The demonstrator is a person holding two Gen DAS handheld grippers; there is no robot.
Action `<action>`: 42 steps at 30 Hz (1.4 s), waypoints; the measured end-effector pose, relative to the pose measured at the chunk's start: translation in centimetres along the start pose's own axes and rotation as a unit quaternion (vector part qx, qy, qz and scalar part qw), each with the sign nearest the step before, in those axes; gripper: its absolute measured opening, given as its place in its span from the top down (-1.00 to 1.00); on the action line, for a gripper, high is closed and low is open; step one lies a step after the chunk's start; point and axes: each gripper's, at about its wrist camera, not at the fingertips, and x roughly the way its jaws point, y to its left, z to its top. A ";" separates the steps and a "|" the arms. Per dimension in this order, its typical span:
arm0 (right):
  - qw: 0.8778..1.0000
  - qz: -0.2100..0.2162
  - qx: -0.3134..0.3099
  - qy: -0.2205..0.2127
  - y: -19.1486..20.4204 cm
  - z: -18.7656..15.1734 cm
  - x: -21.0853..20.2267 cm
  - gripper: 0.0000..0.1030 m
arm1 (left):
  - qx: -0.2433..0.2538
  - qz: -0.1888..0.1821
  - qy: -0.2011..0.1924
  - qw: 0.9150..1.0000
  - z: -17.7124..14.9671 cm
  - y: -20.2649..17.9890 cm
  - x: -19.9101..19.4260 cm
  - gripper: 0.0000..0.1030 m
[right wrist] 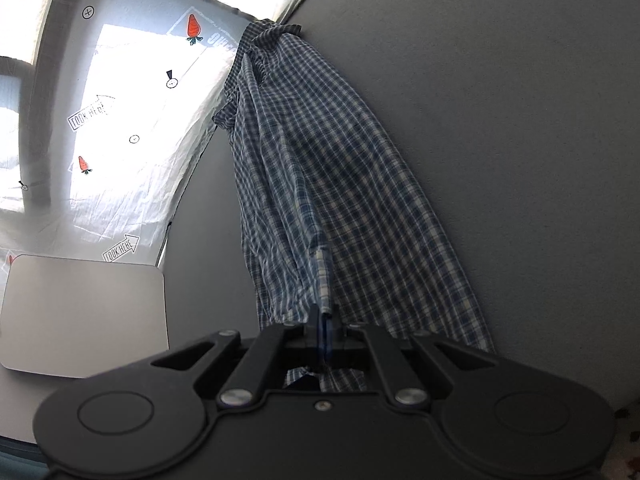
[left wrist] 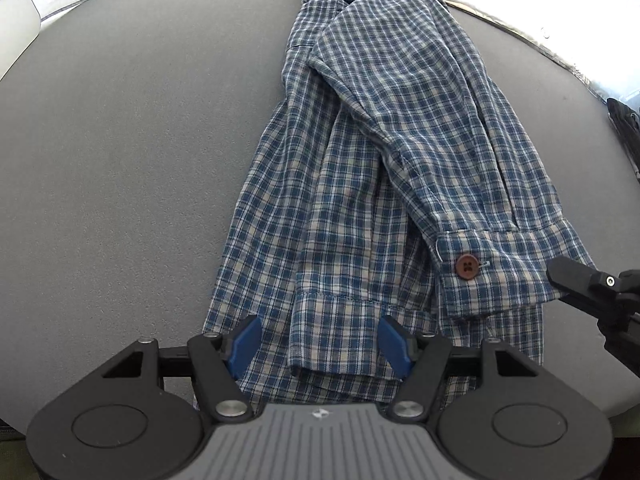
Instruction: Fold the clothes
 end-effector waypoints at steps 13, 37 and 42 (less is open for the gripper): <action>0.997 -0.067 -0.009 0.039 -1.4 -1.8 1.7 0.94 | 0.000 0.003 0.002 1.000 -0.4 3.4 -0.1 -0.31; 0.967 -0.150 -0.198 -0.062 5.9 4.4 2.7 0.81 | -0.001 0.008 -0.060 0.998 6.0 2.3 -0.3 -0.31; 0.952 -0.136 -0.258 -0.089 8.8 7.8 5.2 0.94 | 0.004 -0.013 -0.096 0.995 10.9 1.4 0.6 -0.28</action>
